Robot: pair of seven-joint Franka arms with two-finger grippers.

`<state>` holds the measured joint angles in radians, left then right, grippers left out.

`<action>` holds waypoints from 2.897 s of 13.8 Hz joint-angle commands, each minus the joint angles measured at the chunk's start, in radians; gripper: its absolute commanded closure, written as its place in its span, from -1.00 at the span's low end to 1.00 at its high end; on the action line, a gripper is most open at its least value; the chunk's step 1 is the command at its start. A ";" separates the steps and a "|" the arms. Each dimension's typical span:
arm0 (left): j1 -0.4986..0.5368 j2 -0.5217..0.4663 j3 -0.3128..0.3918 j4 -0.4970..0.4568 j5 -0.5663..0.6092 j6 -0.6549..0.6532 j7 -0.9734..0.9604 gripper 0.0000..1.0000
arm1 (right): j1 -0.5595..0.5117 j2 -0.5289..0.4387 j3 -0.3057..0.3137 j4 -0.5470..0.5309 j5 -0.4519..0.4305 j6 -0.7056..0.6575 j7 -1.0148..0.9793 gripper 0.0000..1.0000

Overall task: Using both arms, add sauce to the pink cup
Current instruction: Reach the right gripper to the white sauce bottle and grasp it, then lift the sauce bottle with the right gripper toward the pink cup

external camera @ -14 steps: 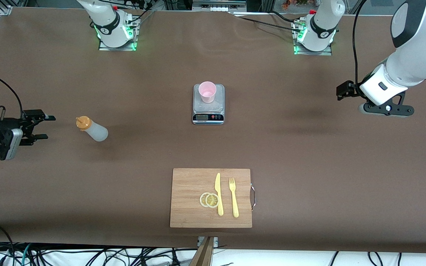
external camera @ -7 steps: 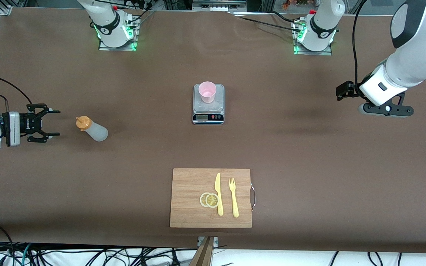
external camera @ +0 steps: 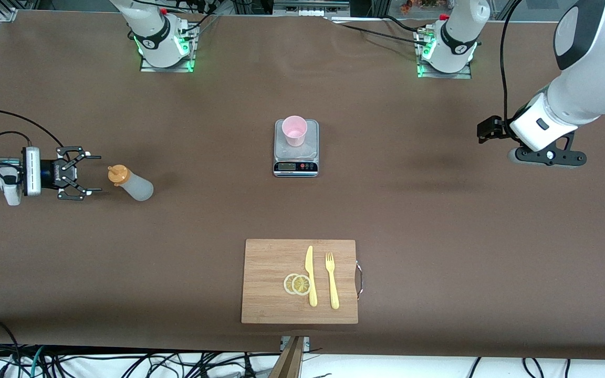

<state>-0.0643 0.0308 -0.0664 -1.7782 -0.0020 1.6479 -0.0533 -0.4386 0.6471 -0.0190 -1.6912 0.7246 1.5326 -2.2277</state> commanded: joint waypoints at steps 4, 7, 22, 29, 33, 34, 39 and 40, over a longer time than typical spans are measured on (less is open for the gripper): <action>0.004 0.006 0.000 0.019 -0.016 -0.017 0.000 -1.00 | -0.028 0.034 0.010 -0.030 0.065 -0.040 -0.167 -0.99; 0.004 0.006 0.000 0.019 -0.016 -0.017 0.001 -1.00 | -0.025 0.086 0.011 -0.030 0.131 -0.035 -0.243 -0.99; 0.004 0.006 0.000 0.016 -0.016 -0.013 0.001 -1.00 | 0.021 0.175 0.067 -0.024 0.272 -0.035 -0.360 -0.98; 0.004 0.006 0.000 0.019 -0.016 -0.013 0.003 -1.00 | 0.081 0.169 0.065 0.025 0.269 -0.019 -0.331 1.00; 0.004 0.008 0.000 0.016 -0.016 -0.013 0.004 -1.00 | 0.141 0.158 0.062 0.079 0.259 0.012 -0.281 1.00; 0.004 0.008 0.000 0.016 -0.015 -0.013 0.004 -1.00 | 0.161 0.146 0.060 0.084 0.251 0.020 -0.255 1.00; 0.004 0.008 0.000 0.014 -0.015 -0.013 0.006 -1.00 | 0.268 0.059 0.059 0.087 0.187 0.122 -0.023 1.00; 0.004 0.008 0.000 0.013 -0.013 -0.011 0.006 -1.00 | 0.290 0.042 0.059 0.087 0.162 0.139 0.041 1.00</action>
<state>-0.0641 0.0337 -0.0663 -1.7781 -0.0020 1.6480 -0.0532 -0.1832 0.7478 0.0444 -1.5892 0.9320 1.6408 -2.2858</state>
